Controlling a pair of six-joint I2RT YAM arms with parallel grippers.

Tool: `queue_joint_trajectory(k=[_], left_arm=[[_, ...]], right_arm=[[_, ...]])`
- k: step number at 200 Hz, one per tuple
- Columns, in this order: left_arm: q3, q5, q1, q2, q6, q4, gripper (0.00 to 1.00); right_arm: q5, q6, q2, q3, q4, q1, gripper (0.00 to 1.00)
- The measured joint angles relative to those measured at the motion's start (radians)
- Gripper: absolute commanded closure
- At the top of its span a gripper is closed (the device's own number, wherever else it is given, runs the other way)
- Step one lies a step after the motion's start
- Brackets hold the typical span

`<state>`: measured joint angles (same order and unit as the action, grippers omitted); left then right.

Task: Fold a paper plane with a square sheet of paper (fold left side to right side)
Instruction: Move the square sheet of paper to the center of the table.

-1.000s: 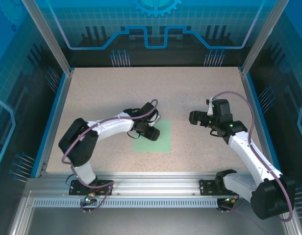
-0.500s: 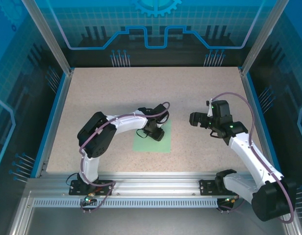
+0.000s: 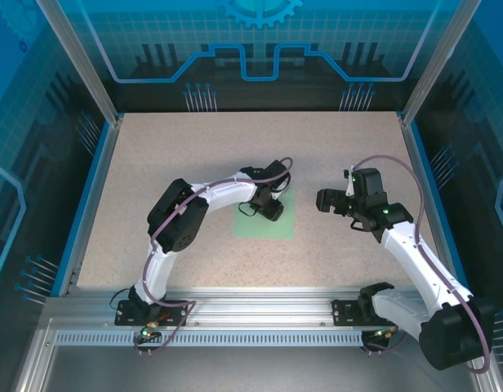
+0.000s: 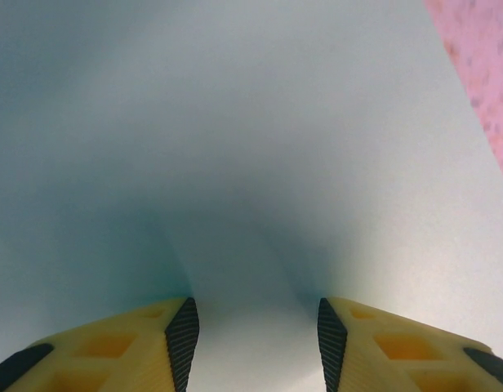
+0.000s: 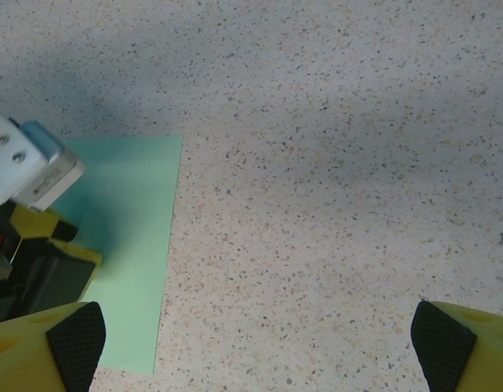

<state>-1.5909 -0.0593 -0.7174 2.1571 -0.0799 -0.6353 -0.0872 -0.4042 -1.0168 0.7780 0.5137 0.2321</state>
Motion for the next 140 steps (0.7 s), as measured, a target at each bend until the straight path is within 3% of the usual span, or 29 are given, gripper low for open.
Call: queue_joint_trajectory(k=[32, 77, 105, 140], left_arm=[[-0.077, 0.013, 0.024, 0.045, 0.020, -0.008, 0.52], [-0.057, 0.042, 0.039, 0.021, 0.026, -0.010, 0.44], [0.061, 0.096, 0.066, -0.122, -0.011, 0.001, 0.39], [0.235, 0.208, 0.177, -0.340, -0.098, 0.066, 0.37]], right_arm=[[-0.005, 0.000, 0.008, 0.000, 0.003, 0.005, 0.00], [-0.007, -0.008, -0.016, 0.000, -0.005, 0.022, 0.00], [-0.007, -0.016, -0.097, 0.002, -0.027, 0.062, 0.00], [-0.013, -0.023, -0.256, 0.051, -0.059, 0.123, 0.00]])
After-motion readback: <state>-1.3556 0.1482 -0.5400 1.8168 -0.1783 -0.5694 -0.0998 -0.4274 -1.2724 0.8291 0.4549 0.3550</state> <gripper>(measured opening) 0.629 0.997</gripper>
